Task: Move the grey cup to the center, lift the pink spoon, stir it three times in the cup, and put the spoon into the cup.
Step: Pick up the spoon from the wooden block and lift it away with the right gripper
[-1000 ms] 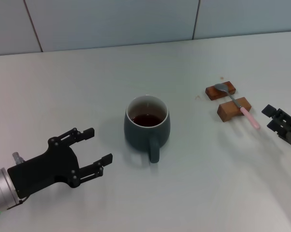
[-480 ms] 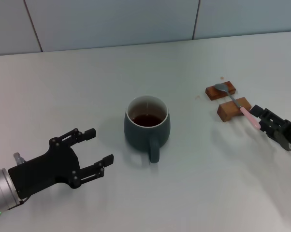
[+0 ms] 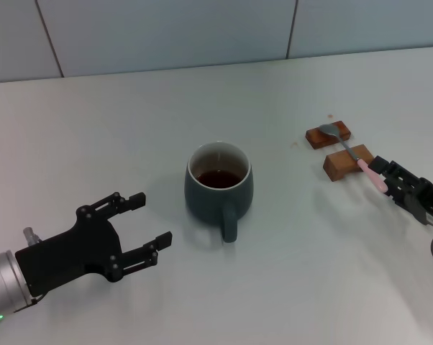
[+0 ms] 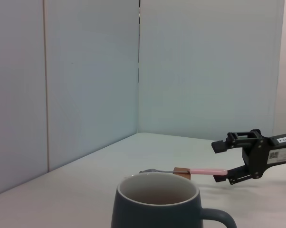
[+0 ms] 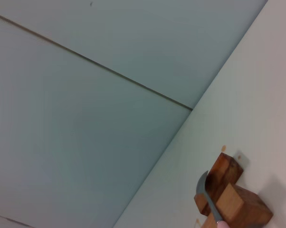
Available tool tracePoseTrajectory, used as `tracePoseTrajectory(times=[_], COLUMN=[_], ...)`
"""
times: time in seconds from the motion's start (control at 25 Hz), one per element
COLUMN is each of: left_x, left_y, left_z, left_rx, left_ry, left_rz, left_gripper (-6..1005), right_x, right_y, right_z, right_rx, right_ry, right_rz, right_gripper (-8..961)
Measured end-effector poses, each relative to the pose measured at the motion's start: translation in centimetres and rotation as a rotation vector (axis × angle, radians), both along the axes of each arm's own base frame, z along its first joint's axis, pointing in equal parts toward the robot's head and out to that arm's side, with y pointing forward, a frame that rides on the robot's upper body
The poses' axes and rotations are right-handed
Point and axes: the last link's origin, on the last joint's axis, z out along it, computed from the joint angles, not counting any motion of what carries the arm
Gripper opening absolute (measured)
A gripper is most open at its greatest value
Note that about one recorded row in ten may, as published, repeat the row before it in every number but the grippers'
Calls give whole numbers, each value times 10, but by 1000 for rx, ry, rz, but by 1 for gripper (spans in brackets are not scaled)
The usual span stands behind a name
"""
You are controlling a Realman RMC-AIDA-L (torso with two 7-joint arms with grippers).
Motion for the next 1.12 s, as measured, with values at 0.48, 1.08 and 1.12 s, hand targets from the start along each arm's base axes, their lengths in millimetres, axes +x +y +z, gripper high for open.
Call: tracePoseTrajectory(times=[0.48, 1.08, 1.12], left_x=[0, 1, 1], left_y=[0, 0, 0], left_z=[-1, -2, -2], left_rx=[-8, -11, -11], left_ry=[4, 7, 7], left_rz=[-4, -7, -6], left_gripper=[784, 785, 785], right_x=[2, 1, 1], right_y=[1, 3, 3], right_z=[-3, -4, -4], right_rx=[-6, -7, -7], right_ry=[-1, -2, -2], right_rz=[-23, -25, -25], right_gripper=[719, 528, 527])
